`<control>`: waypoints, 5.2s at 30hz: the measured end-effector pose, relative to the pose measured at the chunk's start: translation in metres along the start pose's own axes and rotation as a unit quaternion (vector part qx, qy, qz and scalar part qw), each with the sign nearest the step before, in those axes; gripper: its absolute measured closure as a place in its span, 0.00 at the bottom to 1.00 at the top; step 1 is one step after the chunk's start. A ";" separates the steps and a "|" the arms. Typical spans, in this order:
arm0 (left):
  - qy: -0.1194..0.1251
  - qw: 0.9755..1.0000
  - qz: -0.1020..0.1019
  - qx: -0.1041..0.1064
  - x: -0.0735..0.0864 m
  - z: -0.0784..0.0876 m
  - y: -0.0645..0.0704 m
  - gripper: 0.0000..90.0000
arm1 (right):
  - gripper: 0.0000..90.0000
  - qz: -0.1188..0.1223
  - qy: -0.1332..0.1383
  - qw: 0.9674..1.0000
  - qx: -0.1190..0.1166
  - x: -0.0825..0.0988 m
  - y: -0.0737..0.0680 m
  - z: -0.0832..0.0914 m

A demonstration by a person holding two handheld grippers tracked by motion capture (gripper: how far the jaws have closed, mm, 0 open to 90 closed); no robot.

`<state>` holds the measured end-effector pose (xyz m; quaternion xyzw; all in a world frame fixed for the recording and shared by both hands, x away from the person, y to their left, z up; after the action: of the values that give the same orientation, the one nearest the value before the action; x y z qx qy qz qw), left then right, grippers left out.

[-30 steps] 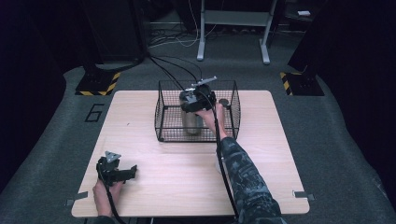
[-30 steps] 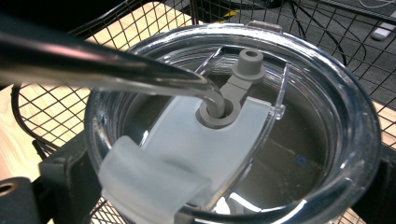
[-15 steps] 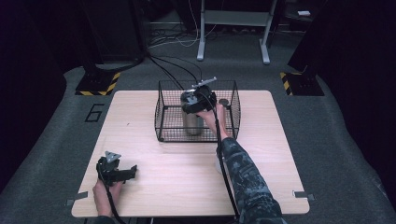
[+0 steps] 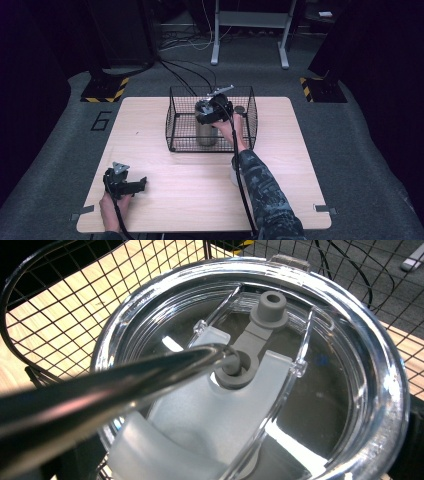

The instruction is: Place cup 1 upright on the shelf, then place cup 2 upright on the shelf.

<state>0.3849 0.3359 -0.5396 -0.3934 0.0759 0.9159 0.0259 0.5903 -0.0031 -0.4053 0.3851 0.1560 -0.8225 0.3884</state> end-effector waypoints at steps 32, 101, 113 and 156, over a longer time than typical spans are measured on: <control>-0.001 1.000 -0.001 -0.001 0.000 0.000 0.000 0.02 | 0.00 0.030 0.042 0.999 -0.016 0.011 -0.009 0.034; -0.002 1.000 -0.004 -0.001 0.000 0.001 0.000 0.02 | 0.00 0.056 0.037 0.997 -0.043 0.164 -0.046 0.138; 0.000 1.000 0.000 -0.001 0.000 0.000 0.000 0.02 | 0.00 0.072 0.015 0.997 -0.034 0.165 -0.049 0.131; 0.000 1.000 0.000 -0.001 0.000 0.000 0.000 0.02 | 0.06 0.089 -0.011 0.996 -0.007 0.161 -0.059 0.125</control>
<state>0.3848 0.3358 -0.5395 -0.3935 0.0747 0.9159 0.0259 0.4166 -0.1177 -0.4472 0.3854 0.1225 -0.7880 0.4643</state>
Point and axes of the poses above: each handheld gripper's, and its own axes: z roughly backward along the jaws, x roughly out of its underside, y roughly to its right, the point moved 1 cm from there along -z, roughly forward along the jaws, and after that the axes turned 9 degrees about z, right-handed, at the moved point
